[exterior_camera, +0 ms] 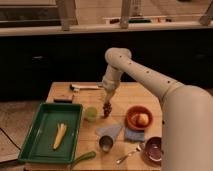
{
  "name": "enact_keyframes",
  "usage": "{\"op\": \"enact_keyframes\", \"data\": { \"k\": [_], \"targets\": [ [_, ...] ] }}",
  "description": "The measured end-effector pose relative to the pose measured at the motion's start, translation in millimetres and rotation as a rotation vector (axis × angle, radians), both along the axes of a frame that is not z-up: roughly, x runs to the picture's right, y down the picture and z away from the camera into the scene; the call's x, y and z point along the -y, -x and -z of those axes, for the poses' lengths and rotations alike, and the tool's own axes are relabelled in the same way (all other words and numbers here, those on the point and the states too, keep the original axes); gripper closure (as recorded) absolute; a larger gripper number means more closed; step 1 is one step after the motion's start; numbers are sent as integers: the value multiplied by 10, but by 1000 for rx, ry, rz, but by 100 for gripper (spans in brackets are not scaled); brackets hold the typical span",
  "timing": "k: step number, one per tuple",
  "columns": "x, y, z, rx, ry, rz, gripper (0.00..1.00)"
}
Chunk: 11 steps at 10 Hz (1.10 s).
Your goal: Place grapes in plastic cup
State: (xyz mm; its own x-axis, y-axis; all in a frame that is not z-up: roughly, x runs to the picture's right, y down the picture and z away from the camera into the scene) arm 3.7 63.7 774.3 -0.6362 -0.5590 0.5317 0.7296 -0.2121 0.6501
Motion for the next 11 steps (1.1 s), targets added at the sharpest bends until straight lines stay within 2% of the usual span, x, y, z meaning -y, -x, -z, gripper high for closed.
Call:
{"op": "enact_keyframes", "data": {
  "k": [5,7,9,11],
  "targets": [
    [124,247,309,-25,-15,25,100],
    [211,363,525,-20,-33,48,100],
    [254,420,639,-9,-45,61,100],
    [332,469,776,45,-54,62,100]
  ]
}}
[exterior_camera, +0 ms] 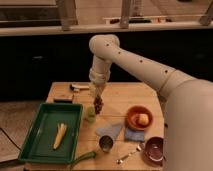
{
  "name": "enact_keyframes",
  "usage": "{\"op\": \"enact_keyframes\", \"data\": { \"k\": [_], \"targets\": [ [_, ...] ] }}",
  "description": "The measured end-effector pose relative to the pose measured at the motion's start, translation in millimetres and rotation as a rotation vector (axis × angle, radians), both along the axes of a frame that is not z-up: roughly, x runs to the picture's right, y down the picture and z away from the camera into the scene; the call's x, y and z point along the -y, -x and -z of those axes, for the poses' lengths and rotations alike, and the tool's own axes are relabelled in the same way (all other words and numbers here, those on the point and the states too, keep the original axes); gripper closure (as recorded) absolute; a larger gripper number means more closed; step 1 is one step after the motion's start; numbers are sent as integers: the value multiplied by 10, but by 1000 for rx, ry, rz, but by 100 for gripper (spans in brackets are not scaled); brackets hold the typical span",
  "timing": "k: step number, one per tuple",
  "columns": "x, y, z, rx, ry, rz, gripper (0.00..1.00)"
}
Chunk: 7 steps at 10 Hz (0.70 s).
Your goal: Place grapes in plastic cup
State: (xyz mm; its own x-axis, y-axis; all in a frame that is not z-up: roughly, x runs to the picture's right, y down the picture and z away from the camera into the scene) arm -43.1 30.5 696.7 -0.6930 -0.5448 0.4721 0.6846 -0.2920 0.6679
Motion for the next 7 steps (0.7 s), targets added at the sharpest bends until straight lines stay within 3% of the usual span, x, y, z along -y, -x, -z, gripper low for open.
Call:
{"op": "enact_keyframes", "data": {
  "k": [3,7],
  "targets": [
    [18,130,87,38,5,20,100],
    [-36,285,72,39,21,18,100]
  ]
}}
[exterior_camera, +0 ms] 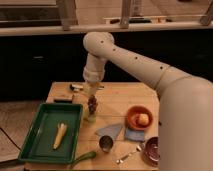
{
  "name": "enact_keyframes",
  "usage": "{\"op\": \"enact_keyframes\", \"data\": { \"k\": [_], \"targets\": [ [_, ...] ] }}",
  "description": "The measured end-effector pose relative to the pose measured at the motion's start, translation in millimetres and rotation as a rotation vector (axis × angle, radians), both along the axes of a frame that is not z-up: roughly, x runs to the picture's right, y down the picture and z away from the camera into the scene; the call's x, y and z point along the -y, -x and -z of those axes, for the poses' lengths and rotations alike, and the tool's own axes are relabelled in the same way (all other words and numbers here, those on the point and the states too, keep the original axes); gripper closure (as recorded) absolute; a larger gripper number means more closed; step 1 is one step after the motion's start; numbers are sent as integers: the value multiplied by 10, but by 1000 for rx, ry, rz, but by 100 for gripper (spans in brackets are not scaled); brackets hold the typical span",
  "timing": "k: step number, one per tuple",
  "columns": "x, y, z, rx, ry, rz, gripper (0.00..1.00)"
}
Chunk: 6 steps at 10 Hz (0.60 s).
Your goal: Place grapes in plastic cup
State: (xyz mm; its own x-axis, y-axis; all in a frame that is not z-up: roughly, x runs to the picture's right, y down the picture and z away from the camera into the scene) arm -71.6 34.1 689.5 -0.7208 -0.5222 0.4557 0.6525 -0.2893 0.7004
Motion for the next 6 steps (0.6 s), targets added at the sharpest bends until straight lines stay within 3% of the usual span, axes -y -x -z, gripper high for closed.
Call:
{"op": "enact_keyframes", "data": {
  "k": [3,6],
  "targets": [
    [-69,58,-123,-44,-7,-38,100],
    [-135,127,-305,-101,-40,-41,100]
  ]
}}
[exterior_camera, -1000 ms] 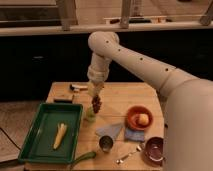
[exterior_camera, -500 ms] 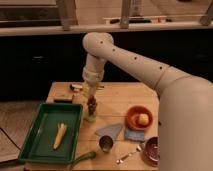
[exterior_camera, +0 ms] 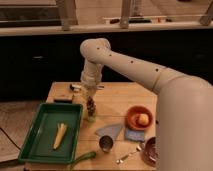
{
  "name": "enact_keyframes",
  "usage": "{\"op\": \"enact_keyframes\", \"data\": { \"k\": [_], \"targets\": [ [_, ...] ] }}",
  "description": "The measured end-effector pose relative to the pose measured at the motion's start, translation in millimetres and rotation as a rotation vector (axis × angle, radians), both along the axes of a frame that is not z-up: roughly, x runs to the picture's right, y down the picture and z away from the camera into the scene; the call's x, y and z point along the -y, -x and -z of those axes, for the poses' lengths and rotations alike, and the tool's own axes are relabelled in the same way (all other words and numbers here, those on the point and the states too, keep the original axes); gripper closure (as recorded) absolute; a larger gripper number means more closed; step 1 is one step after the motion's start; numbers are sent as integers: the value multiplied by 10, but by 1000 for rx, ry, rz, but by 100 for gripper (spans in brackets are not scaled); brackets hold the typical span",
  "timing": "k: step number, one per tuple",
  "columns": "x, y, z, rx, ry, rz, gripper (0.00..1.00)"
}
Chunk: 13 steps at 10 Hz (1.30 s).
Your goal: Place grapes in plastic cup
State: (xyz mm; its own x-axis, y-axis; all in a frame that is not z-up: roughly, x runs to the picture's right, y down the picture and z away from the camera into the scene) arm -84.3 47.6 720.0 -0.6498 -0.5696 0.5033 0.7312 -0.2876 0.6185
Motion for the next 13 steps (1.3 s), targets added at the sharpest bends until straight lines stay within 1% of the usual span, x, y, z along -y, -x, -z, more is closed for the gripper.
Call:
{"op": "enact_keyframes", "data": {
  "k": [2,3,6,8,10,11,12,13],
  "targets": [
    [-17,2,-87,-42,-19,8,100],
    [-36,9,-142,-73,-34,19,100],
    [-60,31,-248,-132,-64,43,100],
    [-62,-6,-293,-159,-69,43,100],
    [-58,-57,-300,-176,-73,37,100],
    [-50,-84,-304,-183,-77,29,97],
    [-44,-93,-301,-186,-83,23,91],
    [-33,-124,-284,-193,-91,15,77]
  ]
}}
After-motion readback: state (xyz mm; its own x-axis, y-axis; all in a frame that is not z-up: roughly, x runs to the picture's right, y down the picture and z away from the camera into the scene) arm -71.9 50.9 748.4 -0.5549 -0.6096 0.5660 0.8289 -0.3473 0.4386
